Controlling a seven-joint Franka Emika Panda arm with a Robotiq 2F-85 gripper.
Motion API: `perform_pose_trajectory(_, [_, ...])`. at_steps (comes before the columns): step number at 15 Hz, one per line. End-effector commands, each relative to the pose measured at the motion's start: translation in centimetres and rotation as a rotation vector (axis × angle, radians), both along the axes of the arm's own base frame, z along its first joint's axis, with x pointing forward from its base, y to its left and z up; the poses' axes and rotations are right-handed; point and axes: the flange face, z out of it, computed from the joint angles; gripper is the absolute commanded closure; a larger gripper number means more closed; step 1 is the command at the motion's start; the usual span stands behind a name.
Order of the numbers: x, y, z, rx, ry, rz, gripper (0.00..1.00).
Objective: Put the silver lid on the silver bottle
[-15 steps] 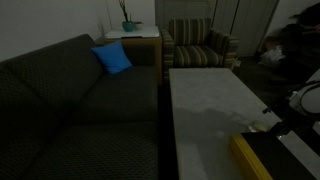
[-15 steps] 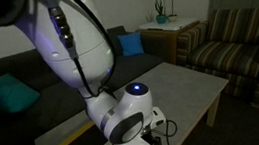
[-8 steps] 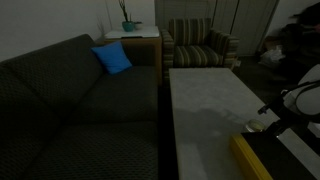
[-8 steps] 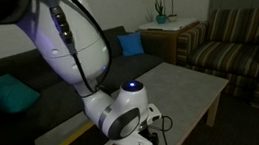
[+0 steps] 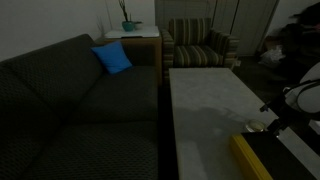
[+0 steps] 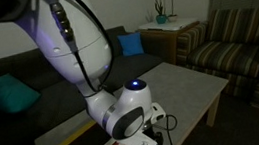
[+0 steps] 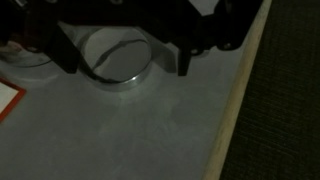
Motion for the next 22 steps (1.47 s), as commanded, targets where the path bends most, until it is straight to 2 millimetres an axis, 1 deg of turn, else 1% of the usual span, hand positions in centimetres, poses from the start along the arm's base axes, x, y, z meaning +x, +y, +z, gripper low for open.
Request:
perform_pose_trajectory(1, [0.1, -0.85, 0.32, 0.025, -0.023, -0.019, 0.0])
perform_pose_trajectory(8, [0.45, -1.16, 0.6, 0.073, -0.01, -0.041, 0.0])
perform_pose_trajectory(16, [0.77, -0.36, 0.44, 0.095, 0.048, -0.032, 0.0])
perform_pose_trajectory(21, [0.73, -0.48, 0.28, 0.097, 0.078, -0.037, 0.0])
perform_pose_trajectory(22, [0.73, -0.49, 0.27, 0.096, 0.079, -0.039, 0.16])
